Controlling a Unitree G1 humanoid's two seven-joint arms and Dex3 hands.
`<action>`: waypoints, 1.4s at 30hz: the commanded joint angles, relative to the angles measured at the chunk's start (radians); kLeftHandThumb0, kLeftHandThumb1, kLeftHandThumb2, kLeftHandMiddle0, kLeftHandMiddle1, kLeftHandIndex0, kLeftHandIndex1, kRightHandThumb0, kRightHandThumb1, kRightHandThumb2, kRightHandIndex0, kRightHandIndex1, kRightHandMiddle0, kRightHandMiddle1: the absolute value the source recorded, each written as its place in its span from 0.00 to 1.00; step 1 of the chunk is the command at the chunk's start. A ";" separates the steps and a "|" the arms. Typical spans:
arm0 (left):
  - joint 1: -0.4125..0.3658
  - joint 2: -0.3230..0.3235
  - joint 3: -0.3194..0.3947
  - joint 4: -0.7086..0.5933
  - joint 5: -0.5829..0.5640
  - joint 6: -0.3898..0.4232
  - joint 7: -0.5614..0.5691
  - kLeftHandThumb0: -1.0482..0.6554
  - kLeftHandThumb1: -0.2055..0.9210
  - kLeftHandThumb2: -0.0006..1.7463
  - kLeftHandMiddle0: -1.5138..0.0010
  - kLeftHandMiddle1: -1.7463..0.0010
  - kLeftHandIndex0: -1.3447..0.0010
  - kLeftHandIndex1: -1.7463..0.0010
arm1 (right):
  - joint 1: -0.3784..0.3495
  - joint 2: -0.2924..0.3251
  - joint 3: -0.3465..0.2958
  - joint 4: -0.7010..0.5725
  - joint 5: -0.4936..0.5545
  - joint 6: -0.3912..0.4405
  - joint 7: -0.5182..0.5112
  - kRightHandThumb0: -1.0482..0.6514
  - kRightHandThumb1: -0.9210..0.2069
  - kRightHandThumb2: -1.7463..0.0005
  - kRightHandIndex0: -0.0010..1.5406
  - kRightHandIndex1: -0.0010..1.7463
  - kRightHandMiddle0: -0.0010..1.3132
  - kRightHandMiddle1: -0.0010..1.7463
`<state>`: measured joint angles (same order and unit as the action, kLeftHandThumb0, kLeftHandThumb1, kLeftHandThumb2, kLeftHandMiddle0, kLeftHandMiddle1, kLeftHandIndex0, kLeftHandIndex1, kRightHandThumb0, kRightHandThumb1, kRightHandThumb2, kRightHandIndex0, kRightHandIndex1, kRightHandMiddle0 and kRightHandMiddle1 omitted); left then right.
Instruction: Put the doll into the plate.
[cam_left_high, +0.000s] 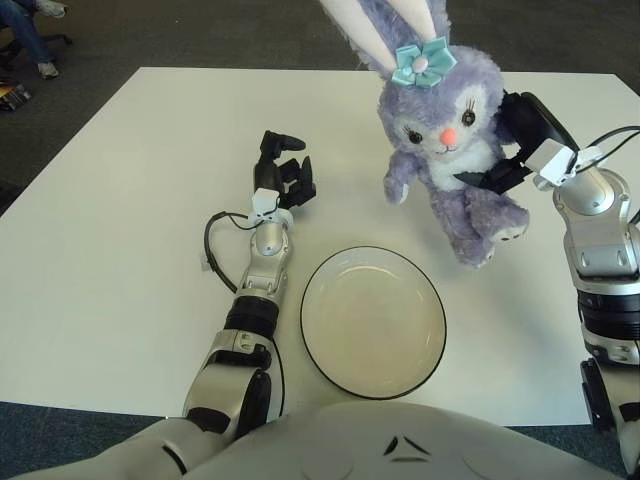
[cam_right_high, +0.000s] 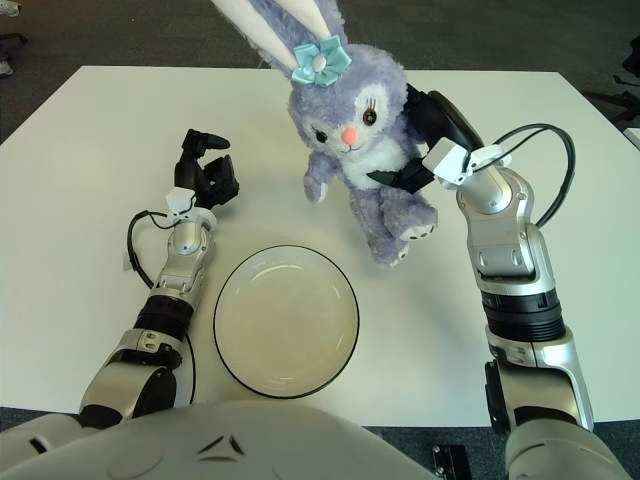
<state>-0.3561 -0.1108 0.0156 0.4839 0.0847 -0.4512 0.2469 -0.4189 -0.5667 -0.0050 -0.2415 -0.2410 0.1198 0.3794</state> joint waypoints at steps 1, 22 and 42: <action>0.040 -0.001 0.003 0.044 0.007 -0.007 0.010 0.38 0.73 0.53 0.28 0.00 0.72 0.00 | -0.065 0.005 0.002 -0.007 0.046 -0.014 0.033 0.93 0.67 0.14 0.47 1.00 0.73 1.00; 0.014 0.005 0.007 0.101 -0.003 -0.022 -0.006 0.39 0.74 0.52 0.27 0.00 0.72 0.00 | -0.175 0.047 0.040 -0.068 0.169 0.171 0.156 0.93 0.68 0.14 0.48 1.00 0.74 1.00; 0.001 0.005 0.012 0.120 -0.007 -0.023 -0.006 0.39 0.76 0.51 0.33 0.00 0.73 0.00 | -0.256 0.075 0.012 -0.122 0.425 0.538 0.272 0.93 0.69 0.13 0.49 1.00 0.74 1.00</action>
<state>-0.4014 -0.1111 0.0222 0.5626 0.0780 -0.4634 0.2423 -0.6909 -0.5055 0.0269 -0.3348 0.1016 0.5948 0.6170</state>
